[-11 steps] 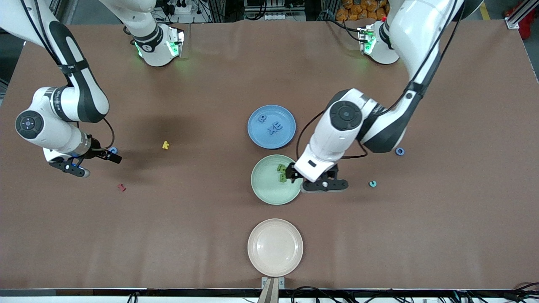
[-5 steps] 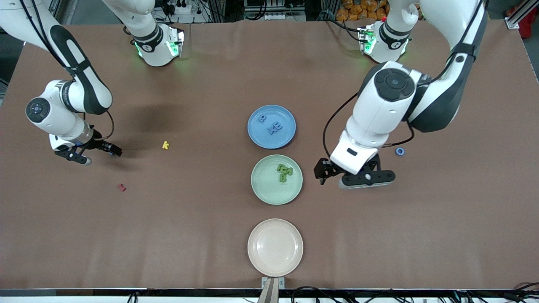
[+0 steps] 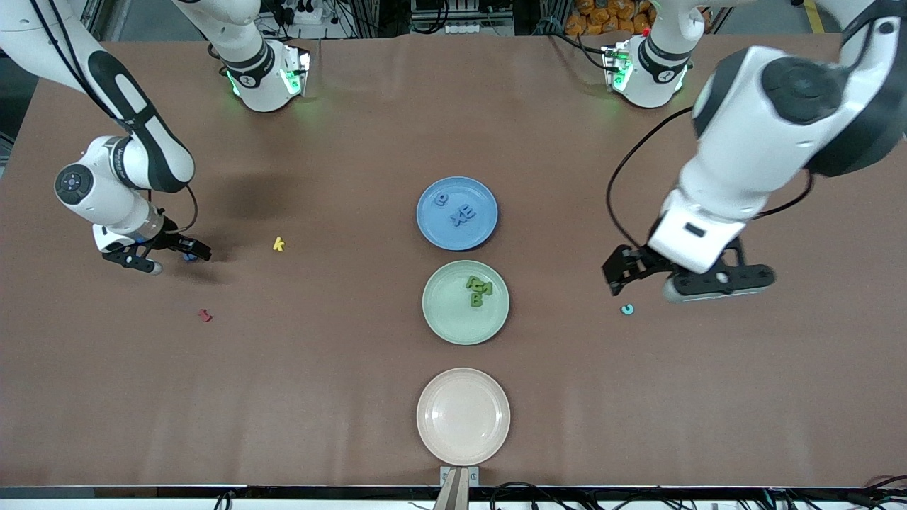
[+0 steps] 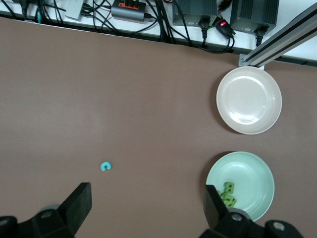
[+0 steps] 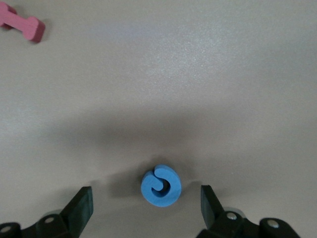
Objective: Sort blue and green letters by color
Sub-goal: 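Return the left gripper to rest while the right gripper reaches blue c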
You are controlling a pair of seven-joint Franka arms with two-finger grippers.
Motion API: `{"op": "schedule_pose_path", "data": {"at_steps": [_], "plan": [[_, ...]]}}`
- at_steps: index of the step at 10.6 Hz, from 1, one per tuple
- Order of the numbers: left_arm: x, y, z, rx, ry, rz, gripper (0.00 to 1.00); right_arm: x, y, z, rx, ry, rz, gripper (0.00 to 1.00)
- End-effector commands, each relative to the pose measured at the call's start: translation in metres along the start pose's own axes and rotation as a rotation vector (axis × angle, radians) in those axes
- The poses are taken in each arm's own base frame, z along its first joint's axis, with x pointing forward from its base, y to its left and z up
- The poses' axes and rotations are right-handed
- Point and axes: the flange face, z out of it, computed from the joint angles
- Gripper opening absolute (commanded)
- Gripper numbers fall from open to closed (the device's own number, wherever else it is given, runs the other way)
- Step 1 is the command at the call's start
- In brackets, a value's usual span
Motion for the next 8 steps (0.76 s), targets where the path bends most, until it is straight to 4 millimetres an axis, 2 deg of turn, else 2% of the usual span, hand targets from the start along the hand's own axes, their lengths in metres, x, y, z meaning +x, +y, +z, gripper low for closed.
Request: {"op": "schedule_pose_path", "data": {"at_steps": [1, 2, 4, 6, 8], "plan": [[0.013, -0.081, -0.041, -0.028, -0.034, 0.1, 1.0, -0.002, 0.005, 0.005, 0.005, 0.013, -0.013, 0.8], [0.017, -0.111, -0.051, -0.049, -0.055, 0.133, 1.0, -0.003, 0.005, 0.009, 0.007, 0.009, -0.013, 0.66], [0.008, -0.143, -0.066, -0.027, -0.137, 0.14, 1.0, -0.004, 0.005, 0.014, 0.012, 0.011, -0.011, 0.5], [-0.004, -0.157, -0.082, -0.004, -0.16, 0.186, 1.0, -0.004, 0.008, 0.013, 0.011, 0.012, -0.007, 0.27], [-0.025, -0.168, -0.091, 0.016, -0.199, 0.187, 1.0, -0.003, 0.009, 0.012, 0.008, 0.012, -0.004, 0.19]]}}
